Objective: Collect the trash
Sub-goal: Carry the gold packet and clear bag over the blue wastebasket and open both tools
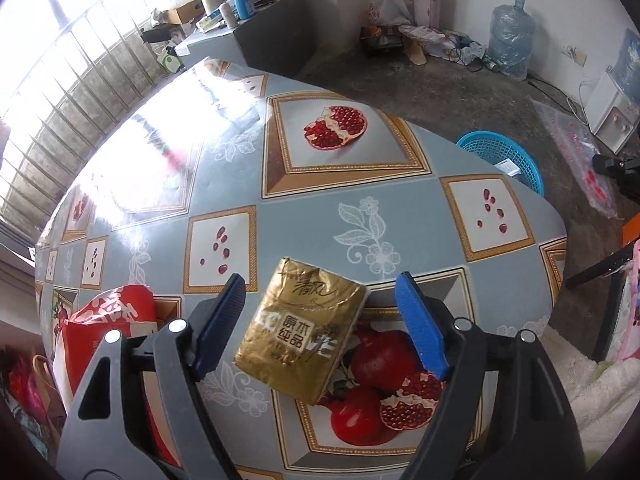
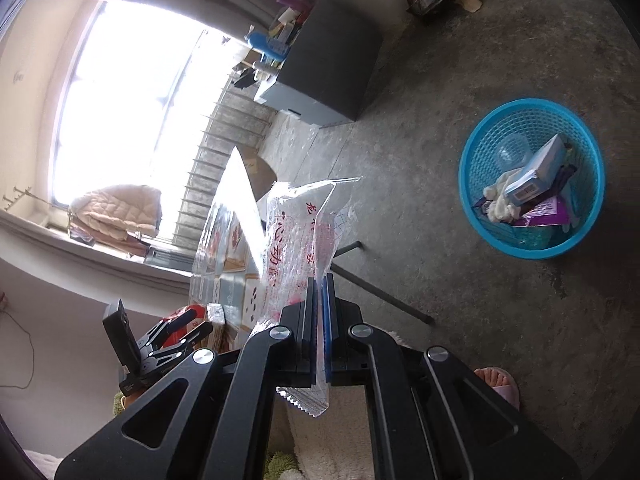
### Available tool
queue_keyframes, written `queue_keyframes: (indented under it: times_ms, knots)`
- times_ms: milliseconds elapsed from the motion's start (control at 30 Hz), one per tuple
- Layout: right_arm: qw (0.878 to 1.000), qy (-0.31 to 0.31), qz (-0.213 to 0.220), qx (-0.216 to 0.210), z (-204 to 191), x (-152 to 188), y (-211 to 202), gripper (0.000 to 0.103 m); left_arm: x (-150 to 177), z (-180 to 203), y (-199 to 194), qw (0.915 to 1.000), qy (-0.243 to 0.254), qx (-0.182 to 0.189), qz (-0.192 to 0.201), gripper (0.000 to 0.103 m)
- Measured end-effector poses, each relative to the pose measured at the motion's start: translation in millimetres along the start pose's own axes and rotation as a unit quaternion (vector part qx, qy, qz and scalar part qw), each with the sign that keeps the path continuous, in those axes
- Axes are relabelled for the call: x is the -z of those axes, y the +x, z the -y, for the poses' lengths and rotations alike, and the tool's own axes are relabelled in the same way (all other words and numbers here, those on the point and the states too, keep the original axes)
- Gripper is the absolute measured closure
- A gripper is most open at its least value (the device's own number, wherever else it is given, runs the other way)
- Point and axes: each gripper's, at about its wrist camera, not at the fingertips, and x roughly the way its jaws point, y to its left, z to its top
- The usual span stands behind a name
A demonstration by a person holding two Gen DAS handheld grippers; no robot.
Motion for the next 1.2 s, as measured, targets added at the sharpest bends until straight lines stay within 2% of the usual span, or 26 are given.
queue_keyframes:
  times_ms: [167, 267, 433, 567, 700, 767, 833, 967, 1033, 1100, 1133, 1167, 1200]
  knots:
    - [0.998, 0.037, 0.04, 0.034, 35, -6, -33, 0.1, 7, -19, 18, 0.9987, -0.008, 0.036, -0.037, 0.028]
    - [0.993, 0.059, 0.067, 0.075, 60, -10, -52, 0.1, 12, -26, 27, 0.9971, -0.025, 0.054, -0.047, 0.04]
    - [0.977, 0.09, 0.113, 0.157, 93, -15, -82, 0.1, 11, -15, 20, 0.9969, -0.024, 0.067, -0.036, 0.043]
    - [0.962, 0.106, 0.125, 0.219, 113, -15, -91, 0.1, -14, 9, 1, 0.9967, -0.01, 0.08, -0.006, 0.043]
    - [0.945, 0.119, 0.124, 0.278, 134, -21, -80, 0.1, -64, 50, -9, 0.9911, 0.007, 0.131, 0.022, 0.043]
    - [0.933, 0.118, 0.118, 0.319, 143, -28, -66, 0.1, -94, 82, -4, 0.9877, 0.024, 0.152, 0.027, 0.043]
    - [0.927, 0.119, 0.108, 0.338, 155, -38, -50, 0.1, -122, 117, 7, 0.9842, 0.048, 0.167, 0.032, 0.043]
    - [0.908, 0.113, 0.09, 0.394, 174, -66, -7, 0.1, -167, 183, 57, 0.9777, 0.068, 0.199, -0.005, 0.043]
    - [0.897, 0.115, 0.078, 0.421, 188, -82, 17, 0.097, -182, 212, 87, 0.9782, 0.078, 0.191, -0.025, 0.043]
    - [0.888, 0.108, 0.048, 0.445, 202, -93, 45, 0.096, -191, 235, 116, 0.9776, 0.081, 0.189, -0.048, 0.043]
    - [0.885, 0.109, 0.029, 0.452, 208, -96, 57, 0.095, -192, 243, 127, 0.9771, 0.08, 0.189, -0.057, 0.043]
    - [0.89, 0.115, 0.019, 0.44, 213, -96, 63, 0.094, -195, 252, 136, 0.9763, 0.079, 0.191, -0.066, 0.043]
    - [0.901, 0.126, 0.023, 0.413, 216, -95, 63, 0.091, -197, 259, 143, 0.9747, 0.076, 0.197, -0.074, 0.043]
